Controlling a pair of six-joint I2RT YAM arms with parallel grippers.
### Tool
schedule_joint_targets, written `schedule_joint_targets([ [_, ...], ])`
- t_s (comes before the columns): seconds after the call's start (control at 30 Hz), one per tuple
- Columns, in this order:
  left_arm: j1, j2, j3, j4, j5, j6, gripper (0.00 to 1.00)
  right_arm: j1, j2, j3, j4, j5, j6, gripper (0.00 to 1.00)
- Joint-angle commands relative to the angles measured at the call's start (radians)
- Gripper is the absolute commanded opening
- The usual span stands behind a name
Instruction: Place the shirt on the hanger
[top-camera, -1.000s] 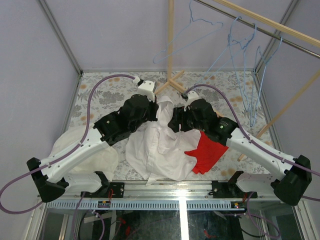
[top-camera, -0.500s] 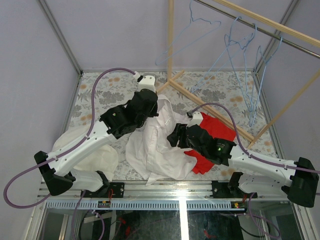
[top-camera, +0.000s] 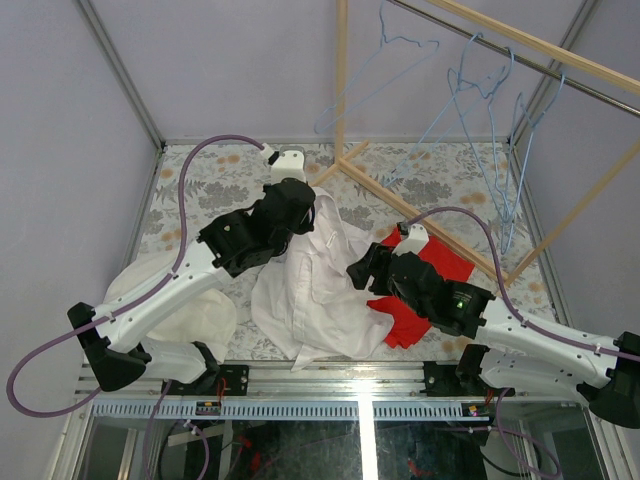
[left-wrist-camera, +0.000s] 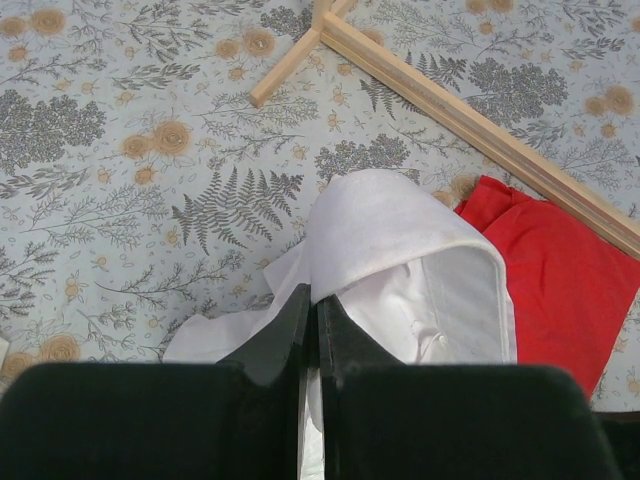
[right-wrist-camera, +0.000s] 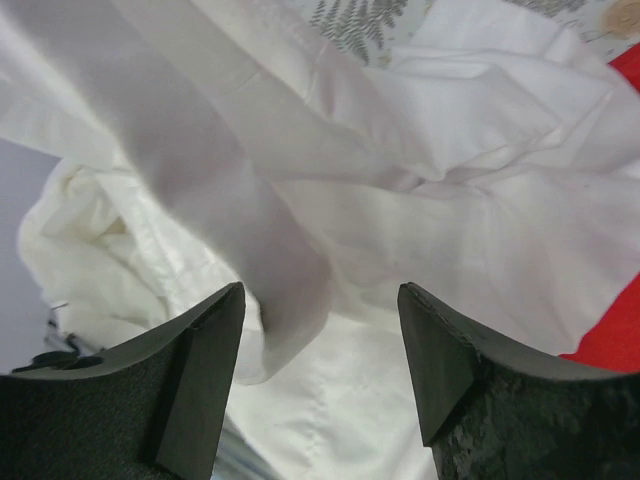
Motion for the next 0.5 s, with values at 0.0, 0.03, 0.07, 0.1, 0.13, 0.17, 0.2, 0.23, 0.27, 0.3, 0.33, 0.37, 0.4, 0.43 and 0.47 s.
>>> schedule_joint_targets([
  [0.0, 0.007, 0.010, 0.020, 0.003, -0.040, -0.035, 0.00, 0.043, 0.006, 0.002, 0.082, -0.089, 0.098, 0.68],
  [0.03, 0.008, 0.011, 0.019, 0.003, -0.038, -0.037, 0.00, 0.052, 0.016, -0.001, 0.093, -0.099, 0.109, 0.68],
  [0.07, 0.009, 0.013, 0.018, 0.003, -0.035, -0.038, 0.00, 0.056, 0.028, -0.003, 0.102, -0.108, 0.122, 0.68],
  [0.1, 0.008, 0.014, 0.018, 0.003, -0.033, -0.040, 0.00, 0.056, 0.041, -0.008, 0.111, -0.118, 0.136, 0.68],
  [0.13, 0.008, 0.014, 0.018, 0.003, -0.032, -0.042, 0.00, 0.056, 0.058, -0.013, 0.119, -0.125, 0.147, 0.68],
  [0.17, 0.008, 0.014, 0.018, 0.004, -0.030, -0.043, 0.00, 0.056, 0.075, -0.018, 0.124, -0.130, 0.159, 0.68],
  [0.2, 0.008, 0.013, 0.018, 0.003, -0.029, -0.043, 0.00, 0.056, 0.090, -0.026, 0.133, -0.137, 0.174, 0.67],
  [0.23, 0.008, 0.011, 0.017, 0.000, -0.031, -0.044, 0.00, 0.056, 0.106, -0.036, 0.150, -0.145, 0.183, 0.67],
  [0.27, 0.008, 0.009, 0.017, -0.001, -0.030, -0.046, 0.00, 0.057, 0.122, -0.044, 0.164, -0.150, 0.196, 0.66],
  [0.3, 0.008, 0.005, 0.015, -0.002, -0.032, -0.047, 0.00, 0.056, 0.137, -0.048, 0.169, -0.149, 0.204, 0.66],
  [0.33, 0.009, 0.003, 0.014, -0.006, -0.035, -0.049, 0.00, 0.057, 0.150, -0.050, 0.171, -0.141, 0.209, 0.65],
  [0.37, 0.009, -0.001, 0.013, -0.009, -0.037, -0.050, 0.00, 0.056, 0.160, -0.050, 0.168, -0.125, 0.214, 0.64],
  [0.4, 0.010, -0.006, 0.011, -0.011, -0.039, -0.052, 0.00, 0.056, 0.167, -0.052, 0.164, -0.112, 0.216, 0.62],
  [0.43, 0.010, -0.012, 0.008, -0.014, -0.040, -0.054, 0.00, 0.057, 0.171, -0.054, 0.161, -0.086, 0.218, 0.58],
  [0.47, 0.010, -0.018, 0.004, -0.017, -0.040, -0.056, 0.00, 0.056, 0.169, -0.054, 0.159, -0.061, 0.209, 0.51],
])
